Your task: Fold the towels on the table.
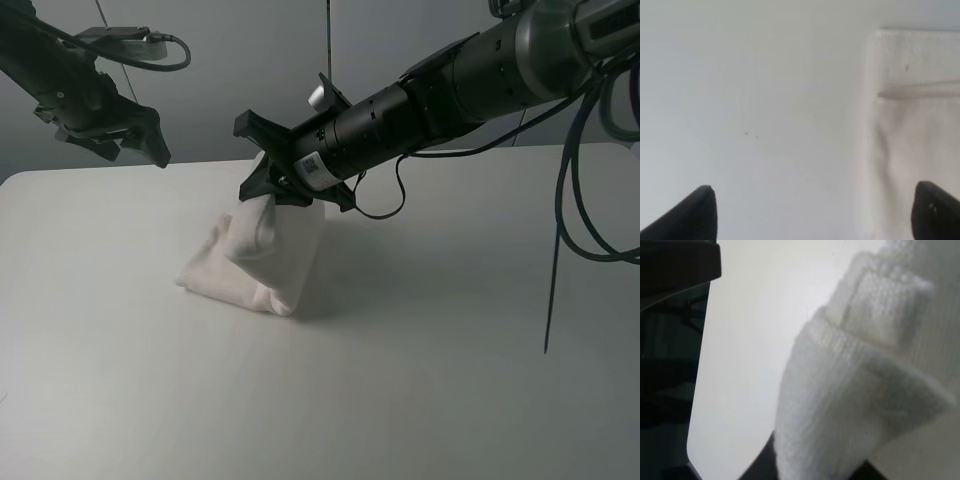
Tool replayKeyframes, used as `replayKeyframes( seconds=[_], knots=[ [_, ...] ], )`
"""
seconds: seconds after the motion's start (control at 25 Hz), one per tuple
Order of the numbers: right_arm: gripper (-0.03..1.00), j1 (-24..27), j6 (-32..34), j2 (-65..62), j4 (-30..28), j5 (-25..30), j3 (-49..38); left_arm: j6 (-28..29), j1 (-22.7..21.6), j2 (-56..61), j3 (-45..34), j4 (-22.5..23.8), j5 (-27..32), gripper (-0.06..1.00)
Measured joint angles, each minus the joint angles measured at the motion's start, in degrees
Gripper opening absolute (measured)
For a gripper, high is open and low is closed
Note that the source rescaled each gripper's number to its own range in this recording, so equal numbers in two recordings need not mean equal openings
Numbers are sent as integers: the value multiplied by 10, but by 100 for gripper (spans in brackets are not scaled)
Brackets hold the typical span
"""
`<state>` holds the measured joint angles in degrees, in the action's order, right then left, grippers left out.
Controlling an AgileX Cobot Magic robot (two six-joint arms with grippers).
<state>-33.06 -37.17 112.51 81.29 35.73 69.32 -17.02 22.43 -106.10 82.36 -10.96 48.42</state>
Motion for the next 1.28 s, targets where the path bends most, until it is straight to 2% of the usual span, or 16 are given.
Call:
replayKeyframes(
  seconds=[0.04, 0.12, 0.16, 0.2, 0.32, 0.56, 0.76, 0.84, 0.92, 1.0, 1.16, 1.28],
  knots=[
    [33, 0, -11, 0, 9, 0, 0, -2, 0, 8, 0, 0, 3, 100],
    [76, 0, -27, 0, 36, -1, 0, -4, 0, 19, 0, 0, 13, 100],
    [90, 0, -32, 0, 49, -4, 0, -5, 0, 25, 0, 0, 19, 100],
    [96, 0, -36, 0, 57, -6, 0, -5, 0, 31, 0, 0, 28, 100],
    [99, 0, -39, 0, 78, -8, 0, -8, 0, 49, 0, 0, 39, 100],
    [100, 0, -55, 0, 74, -6, 0, -10, 0, 70, 0, 1, 53, 100],
    [100, 0, -66, -17, -10, 2, 0, -12, 0, 90, 0, 13, 81, 100],
    [100, 0, -63, -39, -61, -3, 0, -12, 0, 103, 0, 17, 87, 100],
    [100, 0, -33, -69, -132, -17, 0, -10, 0, 125, 0, 20, 93, 100],
    [100, 0, 32, -108, -264, -39, 0, -1, 0, 147, 0, 22, 98, 100],
    [100, 0, 225, -191, -578, -45, 0, 13, 0, 198, 0, 31, 113, 100],
    [100, 0, 320, -258, -741, -12, 0, 21, 0, 242, -22, 33, 113, 100]
  ],
)
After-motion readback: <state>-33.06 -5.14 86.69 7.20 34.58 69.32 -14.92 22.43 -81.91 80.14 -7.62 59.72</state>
